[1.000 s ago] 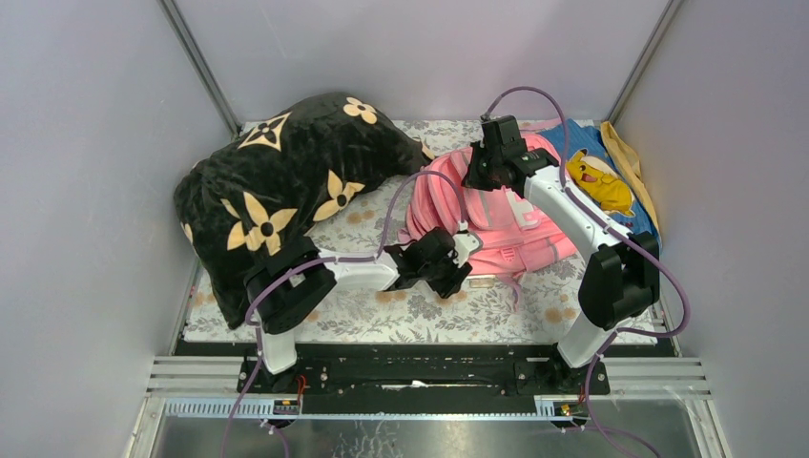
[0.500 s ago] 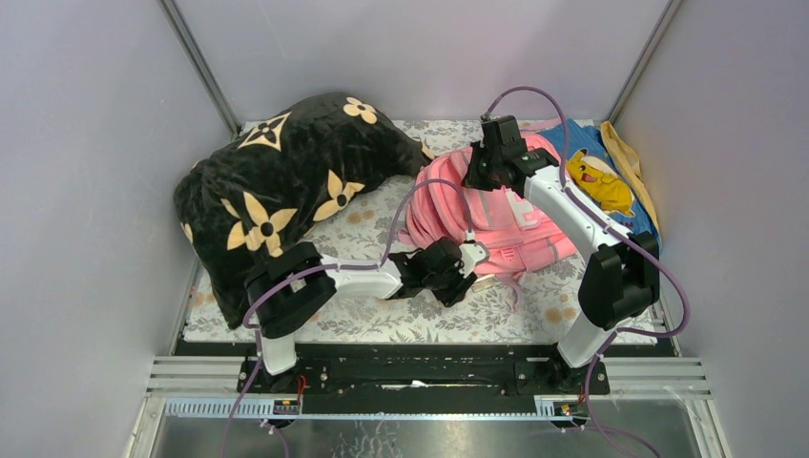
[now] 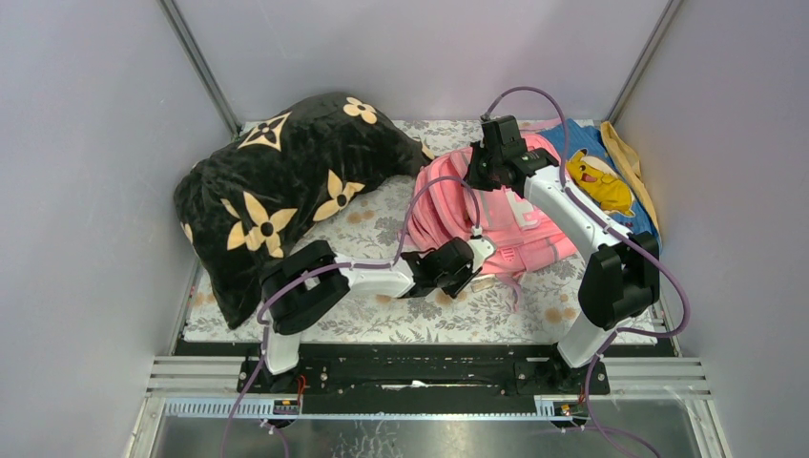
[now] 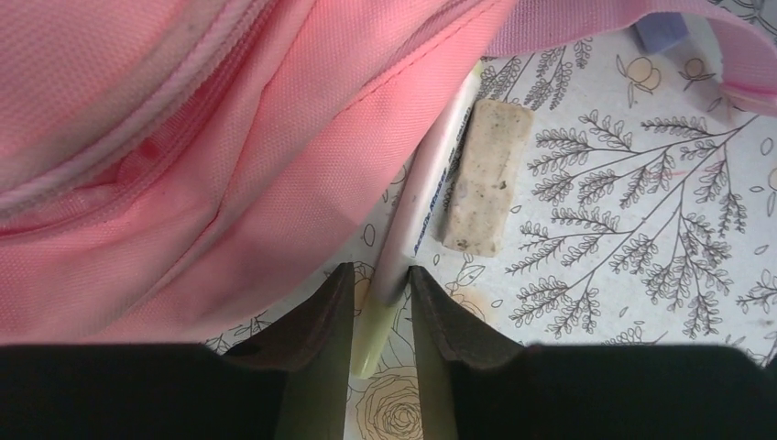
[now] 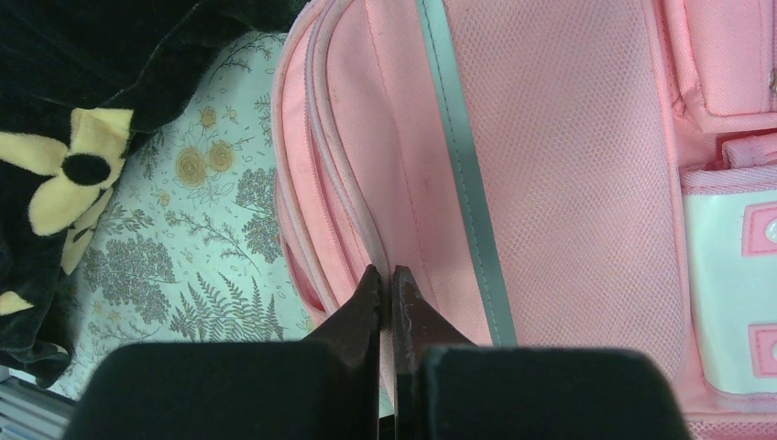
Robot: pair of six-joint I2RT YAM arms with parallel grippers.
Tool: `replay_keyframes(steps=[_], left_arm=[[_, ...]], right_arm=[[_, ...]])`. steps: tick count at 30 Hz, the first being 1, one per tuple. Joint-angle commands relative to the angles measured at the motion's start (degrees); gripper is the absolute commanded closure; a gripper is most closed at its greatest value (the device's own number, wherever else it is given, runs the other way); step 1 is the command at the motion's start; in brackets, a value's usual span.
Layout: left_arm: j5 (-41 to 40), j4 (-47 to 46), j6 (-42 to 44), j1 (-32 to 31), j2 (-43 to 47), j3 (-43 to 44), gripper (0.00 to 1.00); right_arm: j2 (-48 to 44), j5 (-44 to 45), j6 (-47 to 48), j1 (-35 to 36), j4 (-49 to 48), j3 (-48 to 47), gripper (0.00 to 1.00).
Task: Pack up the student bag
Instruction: Pick up the stationery from the center of the board.
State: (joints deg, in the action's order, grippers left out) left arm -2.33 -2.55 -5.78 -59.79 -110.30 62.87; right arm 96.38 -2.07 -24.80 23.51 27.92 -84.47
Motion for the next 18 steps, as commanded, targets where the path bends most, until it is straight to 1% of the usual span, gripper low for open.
replay_keyframes(steps=[1, 3, 5, 7, 9, 13, 18], left_arm=[[-5.70, 5.37, 0.56, -0.80, -0.41, -1.37, 0.68], [-5.95, 6.15, -0.10, -0.90, 1.05, -3.45, 0.73], [-5.81, 6.52, -1.10, -0.94, 3.21, -5.76, 0.81], [-5.84, 6.77, -2.46, -0.95, 5.80, -8.31, 0.84], [-6.02, 7.46, -3.85, -0.96, 8.58, -10.59, 0.92], [-6.44, 12.06, -7.06, -0.94, 13.68, -14.18, 0.93], [-10.88, 17.84, -13.77, -0.99, 17.38, -16.98, 0.94]], right_arm=[[-2.84, -1.27, -1.13, 0.08, -1.47, -1.44, 1.00], [-2.85, -1.13, -0.97, 0.05, -1.18, -1.64, 1.00], [-2.94, -1.01, -0.80, 0.03, -1.12, -1.67, 1.00], [-2.87, -1.01, -0.79, 0.04, -1.01, -1.82, 1.00], [-2.80, -1.17, -0.86, 0.04, -1.10, -1.86, 1.00], [-2.47, -1.44, -1.04, 0.00, -1.13, -2.09, 1.00], [-2.19, -1.66, -1.23, 0.05, -1.23, -2.30, 1.00]])
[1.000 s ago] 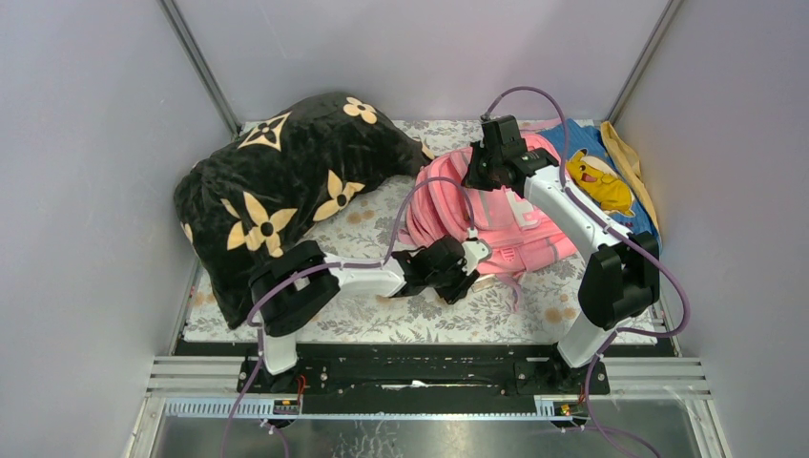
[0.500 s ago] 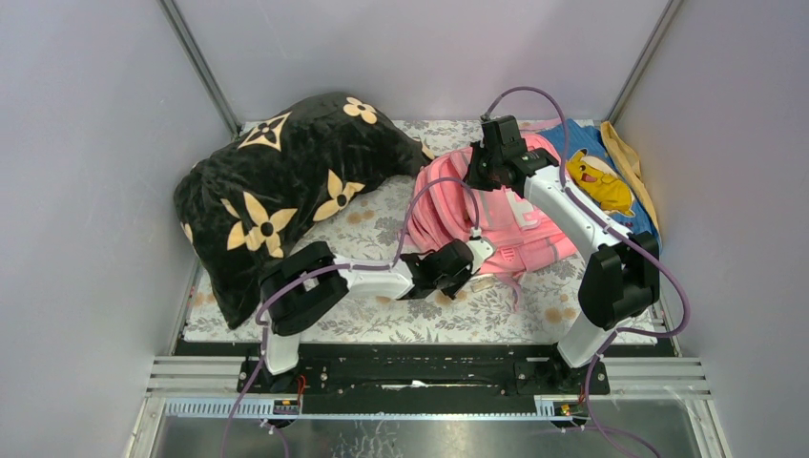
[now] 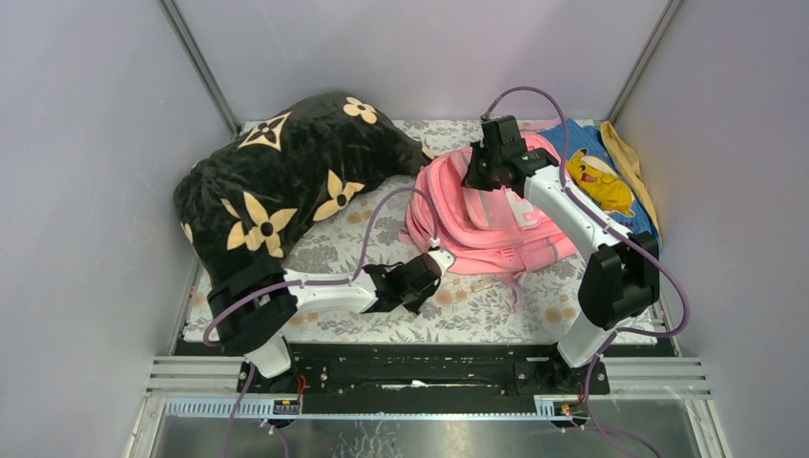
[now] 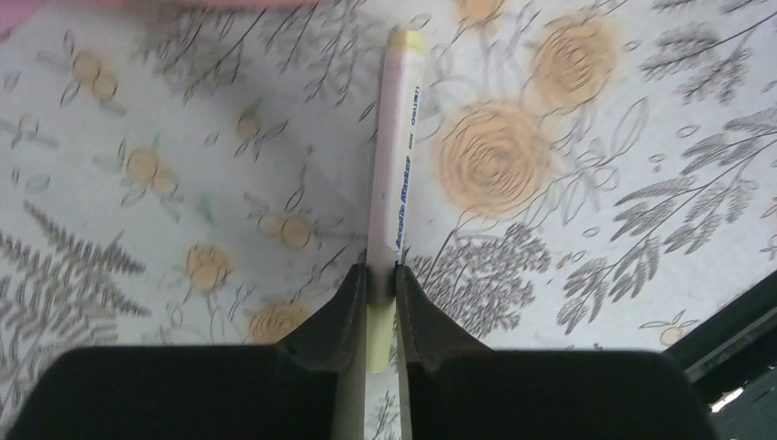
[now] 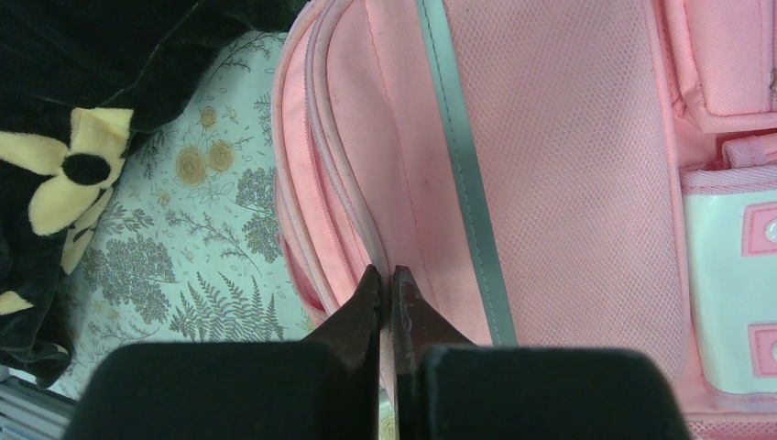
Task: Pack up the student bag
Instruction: Pick up the stationery from the center of the board.
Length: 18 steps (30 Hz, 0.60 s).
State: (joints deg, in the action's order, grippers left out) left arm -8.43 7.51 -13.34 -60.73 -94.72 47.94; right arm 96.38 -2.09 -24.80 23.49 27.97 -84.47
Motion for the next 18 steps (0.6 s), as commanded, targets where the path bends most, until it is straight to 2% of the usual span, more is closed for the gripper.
replay_keyframes(steps=[1, 3, 4, 8, 11, 13, 15, 18], left_arm=[[-5.84, 8.82, -8.11, -0.03, 1.66, -2.07, 0.93], [-6.52, 9.44, -9.60, 0.00, 0.26, -1.95, 0.87], [-6.58, 9.86, -10.12, -0.01, -0.86, -1.56, 0.78], [-5.75, 12.71, -10.88, -0.01, -5.13, 3.19, 0.54], [-5.83, 12.17, -11.40, 0.15, -6.17, 4.68, 0.41], [-5.75, 12.20, -11.80, 0.48, -7.17, 5.78, 0.41], [-5.89, 12.27, -12.23, 0.94, -8.14, 6.54, 0.45], [-5.59, 12.60, -12.74, 1.74, -9.17, 6.89, 0.58]], right_arm=[[-2.10, -1.77, -1.29, 0.07, -1.38, -2.36, 1.00], [-1.95, -2.00, -1.40, 0.07, -1.52, -2.45, 1.00], [-1.84, -2.04, -1.39, 0.07, -1.45, -2.58, 1.00], [-1.76, -2.04, -1.37, 0.01, -1.08, -2.85, 1.00], [-2.14, -1.76, -1.31, 0.06, -0.85, -2.81, 1.00], [-2.37, -1.47, -1.15, 0.05, -0.66, -2.80, 1.00], [-2.58, -1.34, -1.16, 0.03, -0.63, -2.66, 1.00], [-2.77, -1.17, -1.05, 0.07, -0.77, -2.48, 1.00]])
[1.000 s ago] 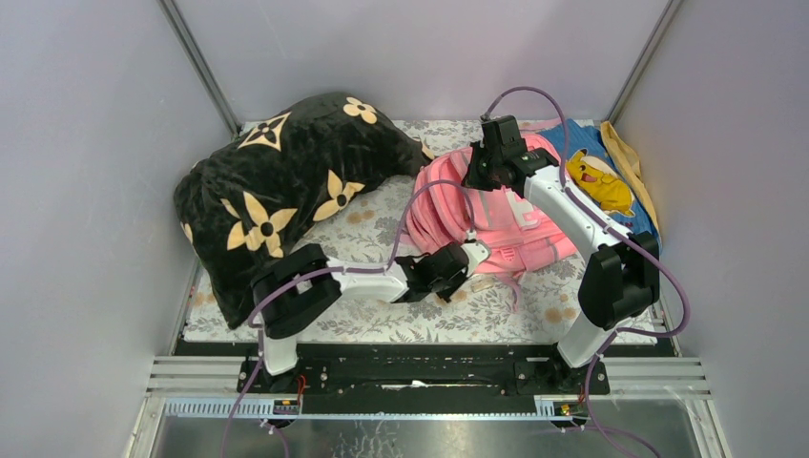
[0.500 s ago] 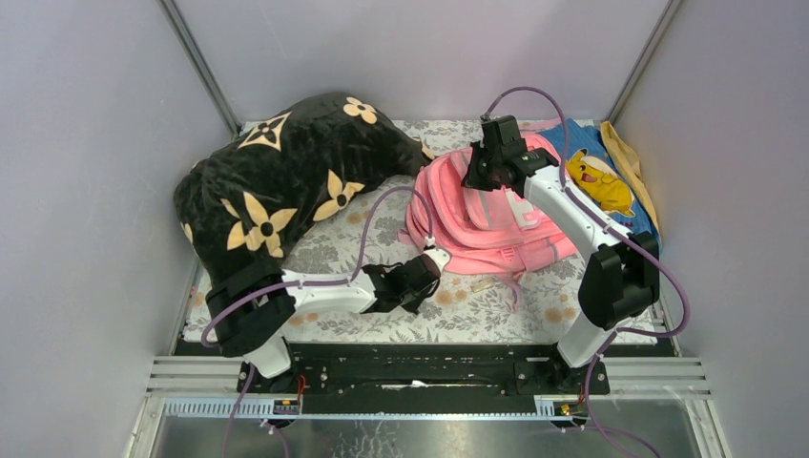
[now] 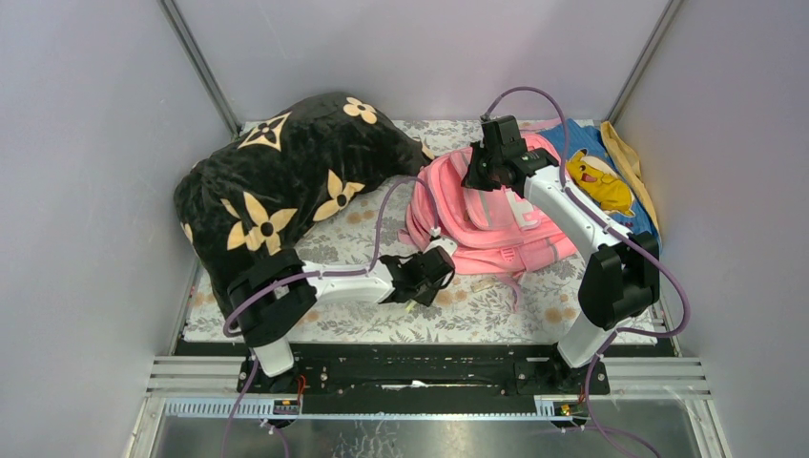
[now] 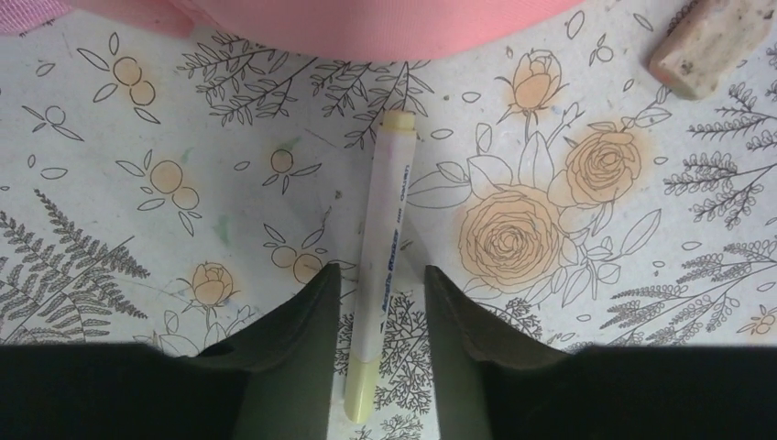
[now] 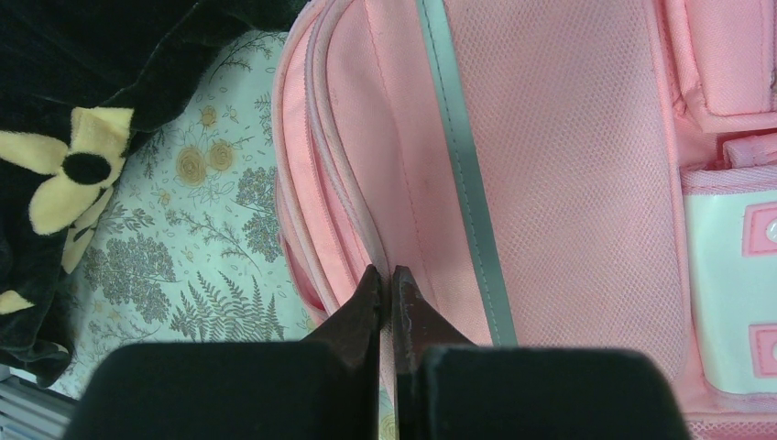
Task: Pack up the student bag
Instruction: Pick up the stationery from the center of the board, then place the stationery in the student bag.
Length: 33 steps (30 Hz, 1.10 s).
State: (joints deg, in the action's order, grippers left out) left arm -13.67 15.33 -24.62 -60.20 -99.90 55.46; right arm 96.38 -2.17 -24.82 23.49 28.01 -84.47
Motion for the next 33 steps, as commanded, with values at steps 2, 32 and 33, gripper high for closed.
replay_keyframes(steps=[2, 32, 33], left_arm=[[-0.25, 5.37, -1.57, 1.54, -4.50, -0.68, 0.72], [32.16, -11.44, -24.41, 25.18, -2.94, 26.21, 1.00], [31.45, -12.22, -25.38, 25.19, -4.31, 26.80, 1.00]], right_arm=[[-2.77, -0.99, -1.03, 0.03, -0.94, -2.40, 1.00], [-0.19, -1.79, -3.14, -0.06, -4.07, -3.98, 1.00], [-0.30, -1.93, -3.30, -0.05, -4.63, -3.52, 1.00]])
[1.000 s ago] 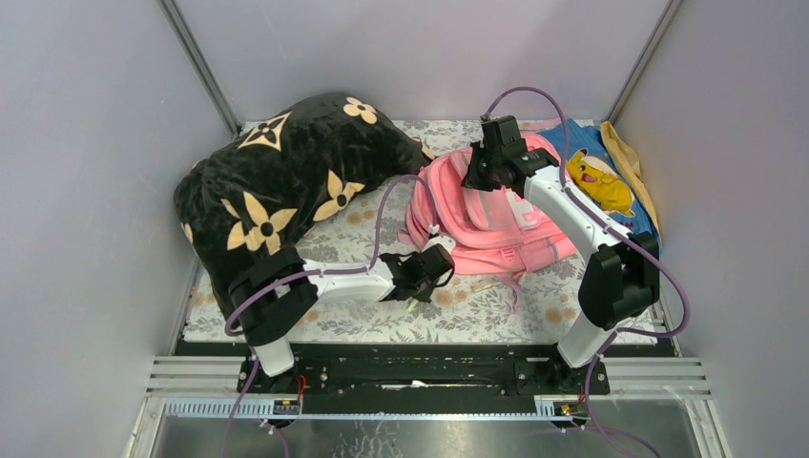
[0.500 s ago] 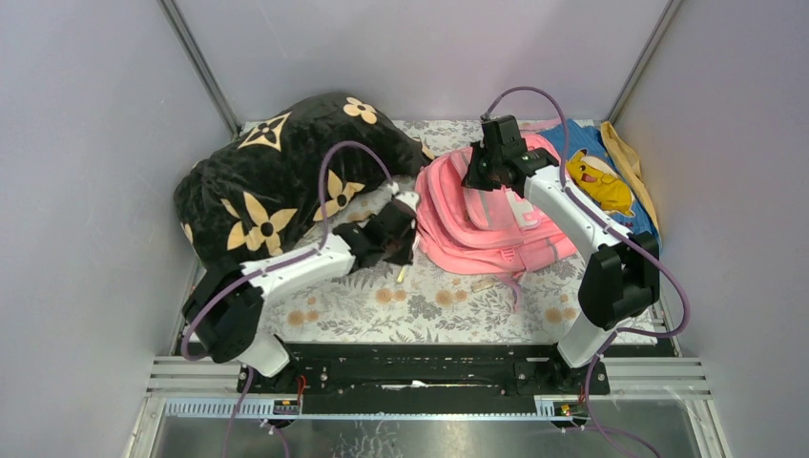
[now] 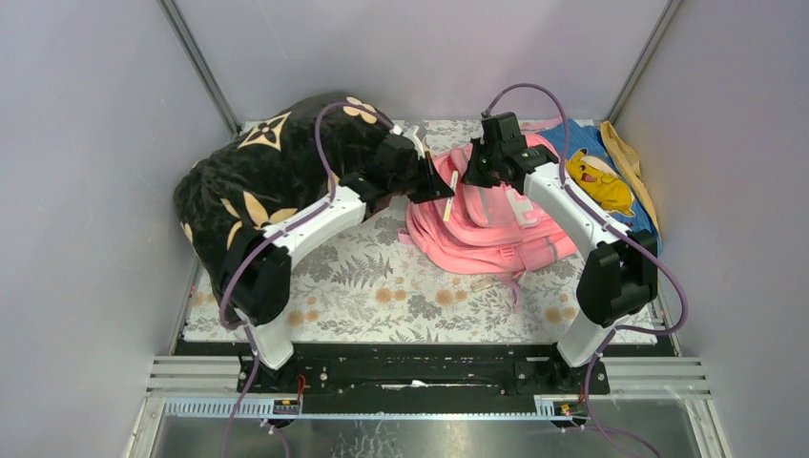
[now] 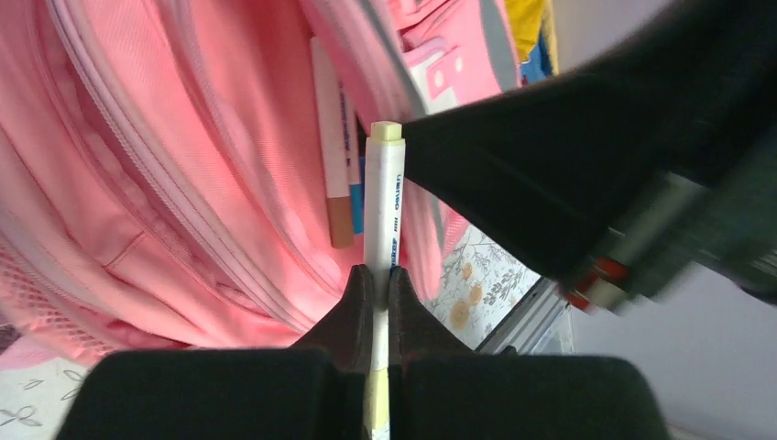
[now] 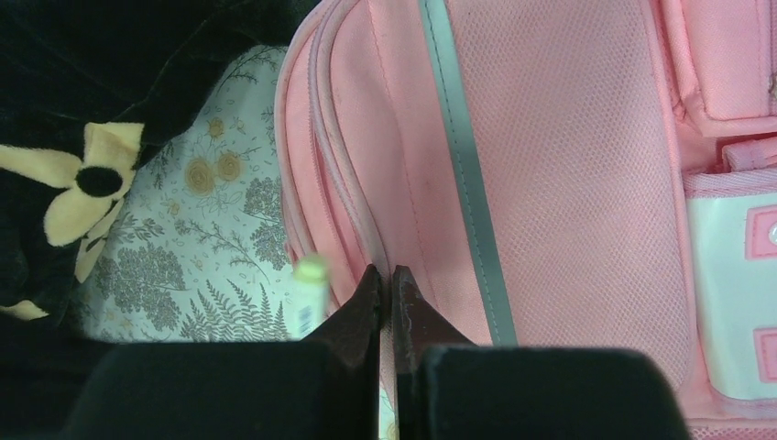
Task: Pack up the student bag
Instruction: Place the stationery in the student bag.
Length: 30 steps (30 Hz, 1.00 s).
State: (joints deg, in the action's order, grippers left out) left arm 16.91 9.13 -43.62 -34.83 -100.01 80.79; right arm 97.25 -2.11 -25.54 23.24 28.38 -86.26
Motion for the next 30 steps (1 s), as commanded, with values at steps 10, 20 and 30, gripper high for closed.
replay_keyframes(steps=[10, 20, 30], left_arm=[[-6.43, -7.47, -8.79, -0.24, -10.80, 5.10, 1.00], [-12.51, -1.37, -1.72, -0.94, -20.15, 17.25, 0.82], [-16.65, -5.62, 1.83, -1.01, -11.01, 8.21, 0.57]], right_arm=[[-0.45, -3.39, -2.34, 0.21, -4.65, -1.90, 1.00], [-0.93, -3.85, -3.85, 0.17, -7.61, -0.02, 1.00], [-1.89, -2.84, -3.56, 0.22, -8.48, 1.83, 1.00]])
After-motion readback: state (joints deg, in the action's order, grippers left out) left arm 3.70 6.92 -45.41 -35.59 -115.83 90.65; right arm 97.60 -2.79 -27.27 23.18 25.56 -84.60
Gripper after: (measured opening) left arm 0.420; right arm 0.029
